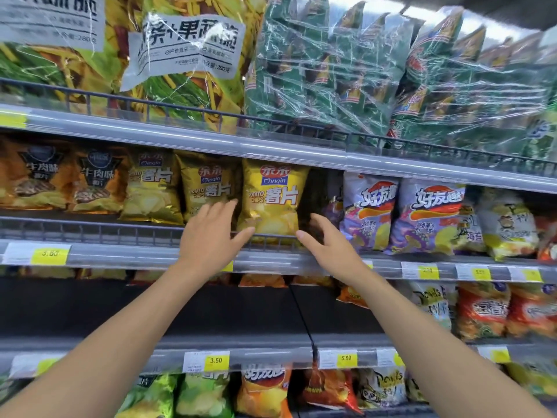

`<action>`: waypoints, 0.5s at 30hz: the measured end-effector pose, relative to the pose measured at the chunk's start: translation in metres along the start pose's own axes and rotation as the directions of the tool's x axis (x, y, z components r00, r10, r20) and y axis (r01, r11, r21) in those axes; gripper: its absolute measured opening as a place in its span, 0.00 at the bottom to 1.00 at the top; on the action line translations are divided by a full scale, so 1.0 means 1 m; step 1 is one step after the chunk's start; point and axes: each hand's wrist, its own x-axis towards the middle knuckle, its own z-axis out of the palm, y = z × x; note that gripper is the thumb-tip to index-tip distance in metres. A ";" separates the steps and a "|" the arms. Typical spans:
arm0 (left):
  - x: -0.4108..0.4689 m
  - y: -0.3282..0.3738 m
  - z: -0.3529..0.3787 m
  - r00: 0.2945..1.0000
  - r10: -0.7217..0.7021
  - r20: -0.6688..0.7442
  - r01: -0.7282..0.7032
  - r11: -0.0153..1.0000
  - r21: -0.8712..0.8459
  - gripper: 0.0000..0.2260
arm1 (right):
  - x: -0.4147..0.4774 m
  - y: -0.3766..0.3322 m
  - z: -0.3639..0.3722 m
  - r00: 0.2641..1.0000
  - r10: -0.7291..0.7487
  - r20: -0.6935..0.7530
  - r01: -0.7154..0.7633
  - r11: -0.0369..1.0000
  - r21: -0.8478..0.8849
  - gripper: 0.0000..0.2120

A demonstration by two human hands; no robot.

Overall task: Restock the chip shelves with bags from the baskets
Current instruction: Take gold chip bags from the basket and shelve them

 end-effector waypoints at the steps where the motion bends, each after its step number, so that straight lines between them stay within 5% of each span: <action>1: -0.011 0.002 0.005 0.999 0.019 -0.042 -0.018 1.000 0.014 0.34 | -0.011 0.006 -0.004 1.000 -0.016 -0.011 0.016 1.000 -0.015 0.35; 7: -0.090 0.048 0.035 0.990 0.131 -0.047 -0.126 0.987 0.095 0.34 | -0.097 0.069 -0.035 1.000 -0.009 0.020 0.012 0.992 -0.128 0.33; 15: -0.215 0.158 0.096 0.950 0.223 0.220 -0.229 0.973 0.002 0.36 | -0.241 0.181 -0.093 0.975 0.210 0.068 -0.171 0.916 -0.364 0.38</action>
